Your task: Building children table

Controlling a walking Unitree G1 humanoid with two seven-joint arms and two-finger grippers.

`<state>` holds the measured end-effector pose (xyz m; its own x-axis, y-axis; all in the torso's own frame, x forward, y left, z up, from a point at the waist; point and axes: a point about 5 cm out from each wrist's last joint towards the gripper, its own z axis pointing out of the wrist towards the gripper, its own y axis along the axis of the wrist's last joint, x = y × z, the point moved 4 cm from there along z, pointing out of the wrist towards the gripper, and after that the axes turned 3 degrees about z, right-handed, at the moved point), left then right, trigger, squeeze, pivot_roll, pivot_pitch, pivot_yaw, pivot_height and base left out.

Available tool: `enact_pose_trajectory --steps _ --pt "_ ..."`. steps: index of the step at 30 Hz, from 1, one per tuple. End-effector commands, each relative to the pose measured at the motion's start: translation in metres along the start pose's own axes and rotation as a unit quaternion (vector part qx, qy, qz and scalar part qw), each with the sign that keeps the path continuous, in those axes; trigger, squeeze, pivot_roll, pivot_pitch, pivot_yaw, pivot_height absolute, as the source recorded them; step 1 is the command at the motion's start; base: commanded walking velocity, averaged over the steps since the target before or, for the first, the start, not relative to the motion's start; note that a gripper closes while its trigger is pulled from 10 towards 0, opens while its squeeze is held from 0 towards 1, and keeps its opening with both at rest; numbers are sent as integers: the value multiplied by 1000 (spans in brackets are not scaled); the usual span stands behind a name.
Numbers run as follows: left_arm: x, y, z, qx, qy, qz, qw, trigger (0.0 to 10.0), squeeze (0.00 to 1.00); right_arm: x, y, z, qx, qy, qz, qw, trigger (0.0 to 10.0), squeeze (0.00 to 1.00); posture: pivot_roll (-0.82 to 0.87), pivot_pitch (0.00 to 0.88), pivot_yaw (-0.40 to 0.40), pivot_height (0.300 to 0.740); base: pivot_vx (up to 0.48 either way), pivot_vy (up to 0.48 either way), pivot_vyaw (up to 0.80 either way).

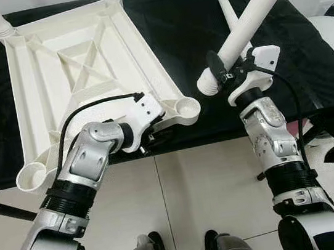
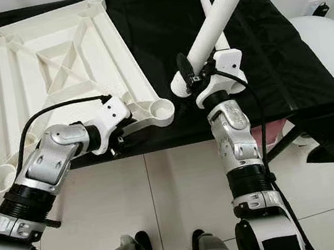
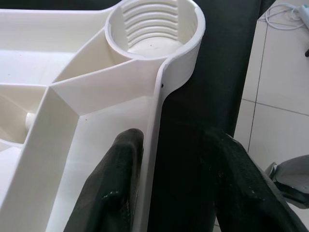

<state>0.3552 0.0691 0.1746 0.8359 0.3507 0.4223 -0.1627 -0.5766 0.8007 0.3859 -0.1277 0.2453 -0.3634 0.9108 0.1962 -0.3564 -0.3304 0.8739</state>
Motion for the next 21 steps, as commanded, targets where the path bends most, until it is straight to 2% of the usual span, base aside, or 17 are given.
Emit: enact_pose_trajectory --steps 1,7,8,9,10,11,16,17,20,21 --pt "4 -14 1 25 38 -6 999 10000 0 5 5 2 -5 20 0 1000 10000 0 -73 192 10 740 0 0 0" --pt "6 -14 0 21 43 -13 999 10000 0 15 6 2 -2 54 1 999 10000 0 -74 185 4 740 0 0 0" --pt "7 -14 0 21 45 -21 999 10000 157 16 7 2 -3 61 1 998 10000 0 -76 182 2 740 0 0 0" --pt "7 -14 0 21 45 -21 999 10000 157 16 7 2 -3 61 1 998 10000 0 -76 182 2 740 0 0 0" --pt "8 -14 0 22 47 -24 998 10000 812 18 7 2 -3 66 1 998 10000 0 -76 182 2 740 0 0 0" --pt "9 -14 0 20 48 -30 998 10000 1000 20 8 2 -2 74 1 997 10000 0 -77 180 0 740 0 0 0" --pt "10 -14 0 25 52 -18 998 10000 1000 23 8 1 1 91 0 996 10000 0 -78 180 0 740 0 0 0" --pt "11 -15 1 28 53 -15 998 10000 0 26 8 -1 6 108 -4 994 10000 0 -81 177 2 740 0 0 0" --pt "11 -15 1 27 53 -16 998 10000 0 27 7 -1 9 115 -6 993 10000 0 -81 177 2 740 0 0 0" --pt "11 -15 0 25 53 -19 998 10000 322 27 7 -2 12 121 -8 992 10000 0 -82 176 2 740 0 0 0"
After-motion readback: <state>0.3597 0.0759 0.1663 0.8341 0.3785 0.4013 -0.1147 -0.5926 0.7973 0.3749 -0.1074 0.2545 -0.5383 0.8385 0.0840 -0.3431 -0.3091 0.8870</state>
